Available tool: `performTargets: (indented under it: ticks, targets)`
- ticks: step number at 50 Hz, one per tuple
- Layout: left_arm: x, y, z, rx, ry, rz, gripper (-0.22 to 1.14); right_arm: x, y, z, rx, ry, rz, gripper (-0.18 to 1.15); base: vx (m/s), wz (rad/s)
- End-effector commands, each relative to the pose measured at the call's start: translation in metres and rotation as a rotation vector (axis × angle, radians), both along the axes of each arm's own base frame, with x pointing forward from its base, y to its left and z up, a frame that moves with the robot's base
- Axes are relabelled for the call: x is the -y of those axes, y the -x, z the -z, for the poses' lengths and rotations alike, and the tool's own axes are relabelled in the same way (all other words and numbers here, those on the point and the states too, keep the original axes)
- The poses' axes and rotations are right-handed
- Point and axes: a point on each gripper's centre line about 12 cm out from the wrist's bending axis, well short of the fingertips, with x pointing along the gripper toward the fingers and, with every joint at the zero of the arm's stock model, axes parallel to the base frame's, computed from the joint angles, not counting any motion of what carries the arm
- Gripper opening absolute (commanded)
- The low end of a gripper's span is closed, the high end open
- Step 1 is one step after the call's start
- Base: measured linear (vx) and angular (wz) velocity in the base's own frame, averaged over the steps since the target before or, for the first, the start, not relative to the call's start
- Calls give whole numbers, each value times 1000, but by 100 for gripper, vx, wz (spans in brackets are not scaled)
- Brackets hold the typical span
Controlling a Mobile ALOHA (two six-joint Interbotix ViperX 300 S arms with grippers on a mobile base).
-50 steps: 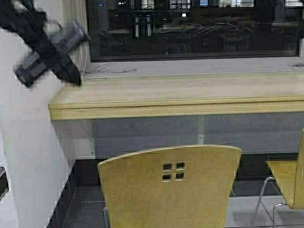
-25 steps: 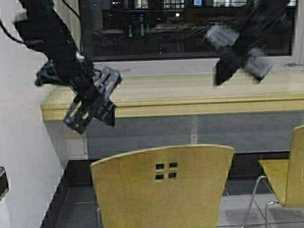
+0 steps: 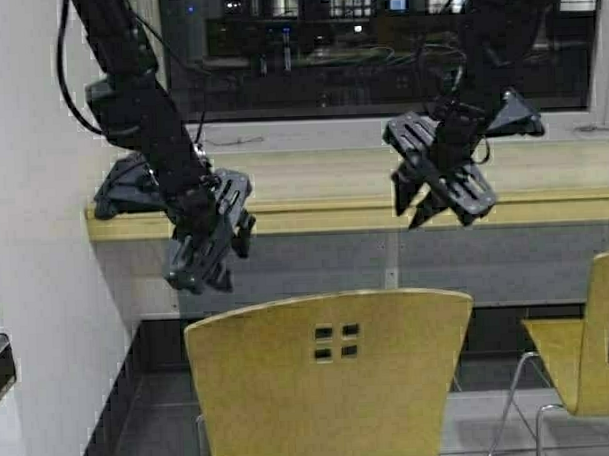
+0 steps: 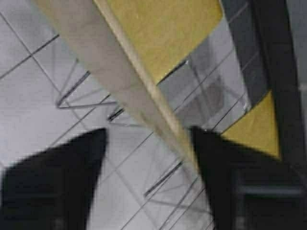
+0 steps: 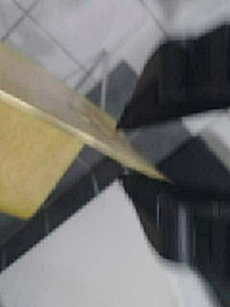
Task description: Push the chairs under the table
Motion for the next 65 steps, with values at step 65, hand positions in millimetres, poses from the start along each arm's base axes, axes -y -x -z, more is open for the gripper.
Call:
performTargets:
  ticks: [65]
  targets:
    - [17, -86, 100, 14, 91, -171, 91, 17, -59, 140, -79, -65, 336, 103, 0, 0]
